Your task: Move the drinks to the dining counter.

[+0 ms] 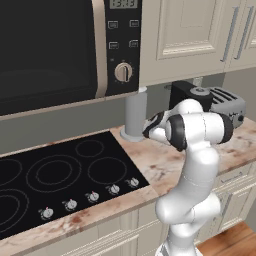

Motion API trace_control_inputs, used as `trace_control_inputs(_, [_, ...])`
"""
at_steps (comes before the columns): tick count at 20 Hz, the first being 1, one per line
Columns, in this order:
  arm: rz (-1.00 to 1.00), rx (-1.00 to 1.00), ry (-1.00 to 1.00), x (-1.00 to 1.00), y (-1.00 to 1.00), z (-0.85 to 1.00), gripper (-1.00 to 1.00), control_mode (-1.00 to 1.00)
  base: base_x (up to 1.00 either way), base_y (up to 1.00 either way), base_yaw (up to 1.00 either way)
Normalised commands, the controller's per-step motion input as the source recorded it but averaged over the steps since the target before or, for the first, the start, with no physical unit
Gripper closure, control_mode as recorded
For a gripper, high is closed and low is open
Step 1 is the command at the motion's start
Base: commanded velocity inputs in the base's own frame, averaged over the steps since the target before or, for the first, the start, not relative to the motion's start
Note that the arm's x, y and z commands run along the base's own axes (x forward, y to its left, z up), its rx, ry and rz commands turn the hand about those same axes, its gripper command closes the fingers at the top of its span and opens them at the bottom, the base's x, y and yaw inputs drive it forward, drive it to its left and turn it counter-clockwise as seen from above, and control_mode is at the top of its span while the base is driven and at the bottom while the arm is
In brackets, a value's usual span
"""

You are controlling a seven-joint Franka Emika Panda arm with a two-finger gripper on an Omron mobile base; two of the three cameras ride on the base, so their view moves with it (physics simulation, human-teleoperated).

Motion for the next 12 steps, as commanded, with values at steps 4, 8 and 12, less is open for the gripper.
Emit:
trace_control_inputs(4, [0.00, 0.02, -0.29, -0.53, -0.14, 0.19, 1.00, -1.00, 0.00, 0.00, 0.00])
trace_control_inputs(8, [0.00, 0.00, -0.24, -0.61, -0.04, 0.11, 1.00, -1.00, 0.00, 0.00, 0.00])
trace_control_inputs(12, [0.00, 0.00, -0.17, -0.70, -0.01, 0.34, 1.00, -1.00, 0.00, 0.00, 0.00])
